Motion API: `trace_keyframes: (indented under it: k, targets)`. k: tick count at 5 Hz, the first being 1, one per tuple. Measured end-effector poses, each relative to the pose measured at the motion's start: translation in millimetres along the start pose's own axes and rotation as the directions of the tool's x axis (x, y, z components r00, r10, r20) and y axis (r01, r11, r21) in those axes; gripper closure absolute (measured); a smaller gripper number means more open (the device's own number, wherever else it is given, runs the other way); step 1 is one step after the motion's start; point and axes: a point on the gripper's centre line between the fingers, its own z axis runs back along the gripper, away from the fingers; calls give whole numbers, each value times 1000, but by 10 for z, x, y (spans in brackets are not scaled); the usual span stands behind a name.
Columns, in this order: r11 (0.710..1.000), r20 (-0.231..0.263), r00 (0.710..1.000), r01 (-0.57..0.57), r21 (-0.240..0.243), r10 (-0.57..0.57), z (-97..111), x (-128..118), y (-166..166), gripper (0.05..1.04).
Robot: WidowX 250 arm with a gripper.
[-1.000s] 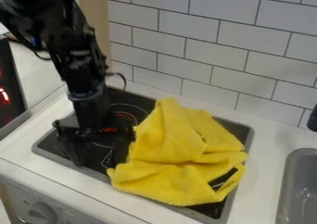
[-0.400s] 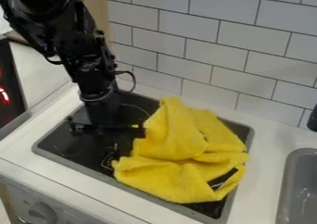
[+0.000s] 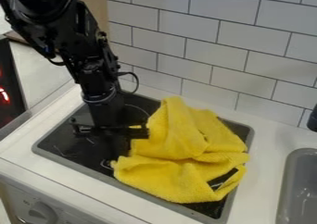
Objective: Fold the cloth from bottom left to top right
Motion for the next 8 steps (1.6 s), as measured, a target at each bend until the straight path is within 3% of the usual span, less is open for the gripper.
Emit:
trace_keyframes:
  k: [3,5,6,7,8]
  targets:
    - [991,-15,991,-131,7,131,166,82,368,1028]
    - [990,33,990,-139,-19,139,540,117,387,1030]
    - [989,42,991,-120,-83,123,779,131,240,1030]
    - [982,27,995,-89,-168,95,916,144,-56,1030]
    - [973,49,997,-45,-227,57,983,221,-432,1030]
